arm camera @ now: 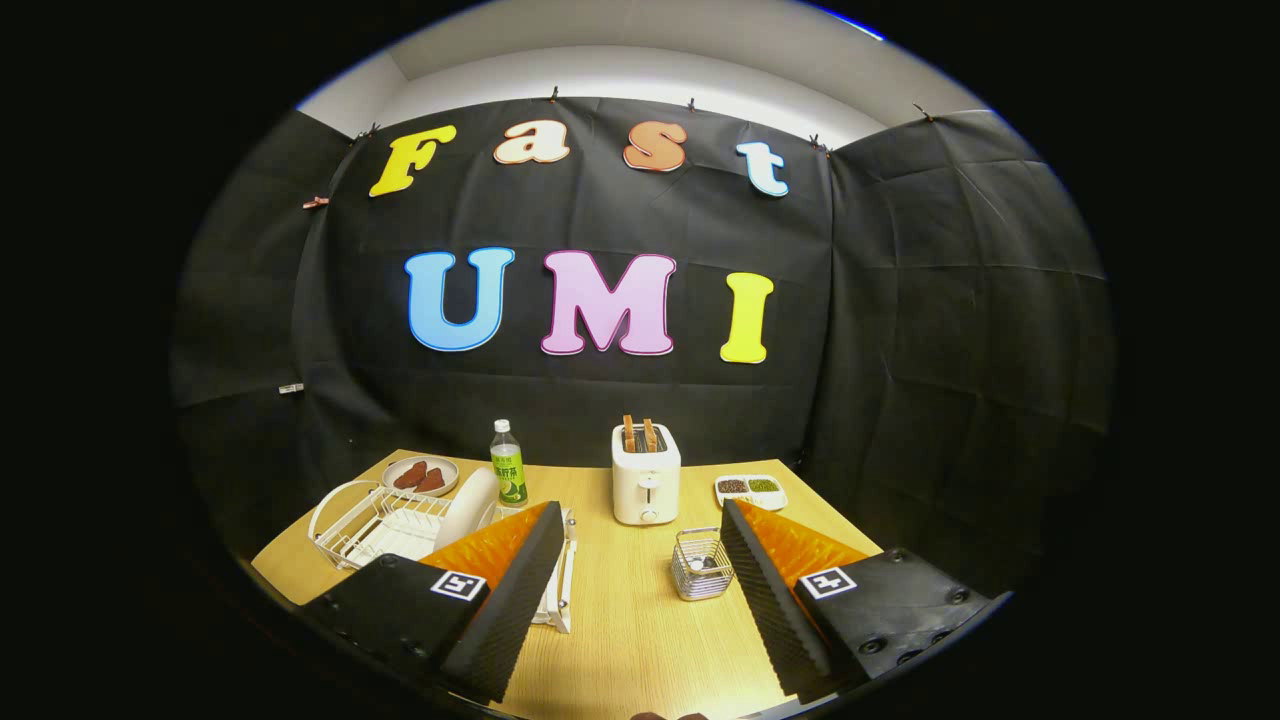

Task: Take the plate from the dish rack, then take the spoon from the basket and place it into the plate.

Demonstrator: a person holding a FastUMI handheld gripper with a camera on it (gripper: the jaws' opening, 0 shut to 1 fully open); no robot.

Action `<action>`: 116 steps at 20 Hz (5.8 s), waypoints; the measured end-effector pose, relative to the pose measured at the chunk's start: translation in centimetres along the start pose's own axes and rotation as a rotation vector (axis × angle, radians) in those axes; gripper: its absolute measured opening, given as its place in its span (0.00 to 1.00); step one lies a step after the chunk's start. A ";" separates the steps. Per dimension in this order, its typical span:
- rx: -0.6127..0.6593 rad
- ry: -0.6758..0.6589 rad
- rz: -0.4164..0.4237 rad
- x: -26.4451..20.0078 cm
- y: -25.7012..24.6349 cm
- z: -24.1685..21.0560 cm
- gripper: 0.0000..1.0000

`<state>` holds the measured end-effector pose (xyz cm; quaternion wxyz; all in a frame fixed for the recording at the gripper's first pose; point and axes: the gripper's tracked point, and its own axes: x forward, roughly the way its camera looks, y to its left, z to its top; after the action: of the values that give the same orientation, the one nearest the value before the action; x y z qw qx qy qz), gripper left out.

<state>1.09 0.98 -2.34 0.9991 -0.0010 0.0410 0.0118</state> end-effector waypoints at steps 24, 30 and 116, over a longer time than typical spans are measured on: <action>0.049 0.217 0.287 10.8 16.7 -0.2 0.98; 0.076 0.434 0.258 15.2 19.5 -5.7 0.98; 0.052 0.463 0.584 9.5 -9.4 -20.5 0.99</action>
<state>9.15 -8.25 -23.57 0.9176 0.0333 0.2647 0.2946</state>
